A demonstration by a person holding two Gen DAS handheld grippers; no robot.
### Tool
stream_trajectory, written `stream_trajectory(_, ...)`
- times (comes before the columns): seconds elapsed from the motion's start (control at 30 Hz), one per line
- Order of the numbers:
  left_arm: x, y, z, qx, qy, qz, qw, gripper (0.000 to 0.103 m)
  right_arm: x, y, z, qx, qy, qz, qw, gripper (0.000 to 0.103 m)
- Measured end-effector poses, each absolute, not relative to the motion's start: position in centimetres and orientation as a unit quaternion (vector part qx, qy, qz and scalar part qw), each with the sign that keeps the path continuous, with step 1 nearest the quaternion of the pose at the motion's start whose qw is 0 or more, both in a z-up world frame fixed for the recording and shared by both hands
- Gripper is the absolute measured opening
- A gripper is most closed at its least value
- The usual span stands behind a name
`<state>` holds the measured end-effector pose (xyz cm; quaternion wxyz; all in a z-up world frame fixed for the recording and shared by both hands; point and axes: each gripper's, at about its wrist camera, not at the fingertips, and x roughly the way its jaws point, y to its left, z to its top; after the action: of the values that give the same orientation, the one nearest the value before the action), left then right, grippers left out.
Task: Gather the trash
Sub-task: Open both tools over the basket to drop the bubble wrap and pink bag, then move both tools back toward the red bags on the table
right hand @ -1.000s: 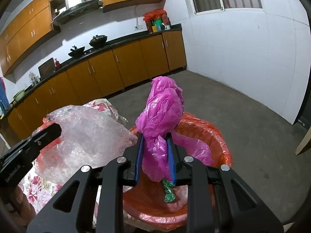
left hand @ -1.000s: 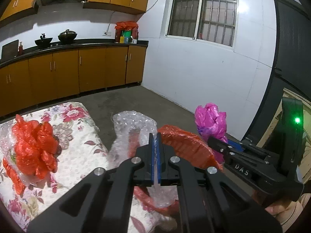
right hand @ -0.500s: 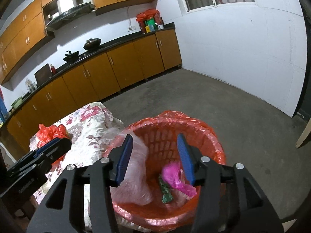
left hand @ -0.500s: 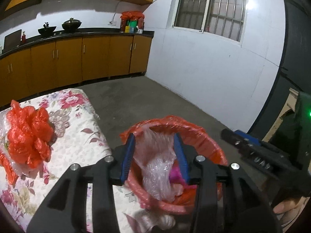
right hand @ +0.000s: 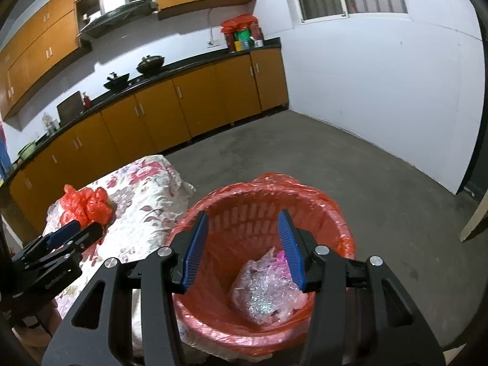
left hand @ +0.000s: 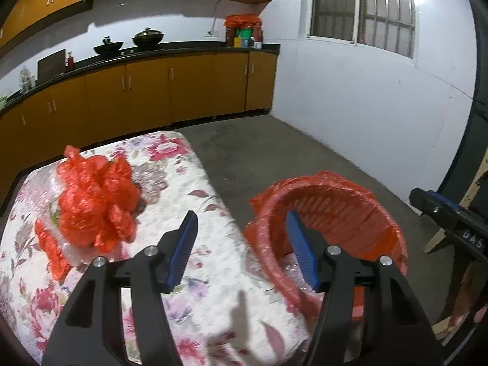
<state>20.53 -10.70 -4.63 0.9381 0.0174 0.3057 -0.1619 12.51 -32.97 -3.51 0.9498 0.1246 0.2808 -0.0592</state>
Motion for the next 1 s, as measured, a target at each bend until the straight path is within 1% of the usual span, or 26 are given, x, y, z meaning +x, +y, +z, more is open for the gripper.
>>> stream_trajectory(0.3, 20.6, -6.3, -5.4, 0.009, 0.313, -0.115, 0.943, 0.064, 14.2, -28.2, -3.2, 0.099, 0.290, -0.015, 0.952, 0.049)
stream_trajectory(0.57, 21.2, 1.2, -7.4, -0.002, 0.331, -0.031, 0.943, 0.065, 16.4, -22.2, -3.8, 0.071, 0.307, 0.041, 0.948, 0.049)
stream_trajectory(1.0, 21.1, 11.4, -8.9, -0.020, 0.335, 0.065, 0.940, 0.066, 19.7, -12.2, -4.4, 0.027, 0.318, 0.120, 0.940, 0.049)
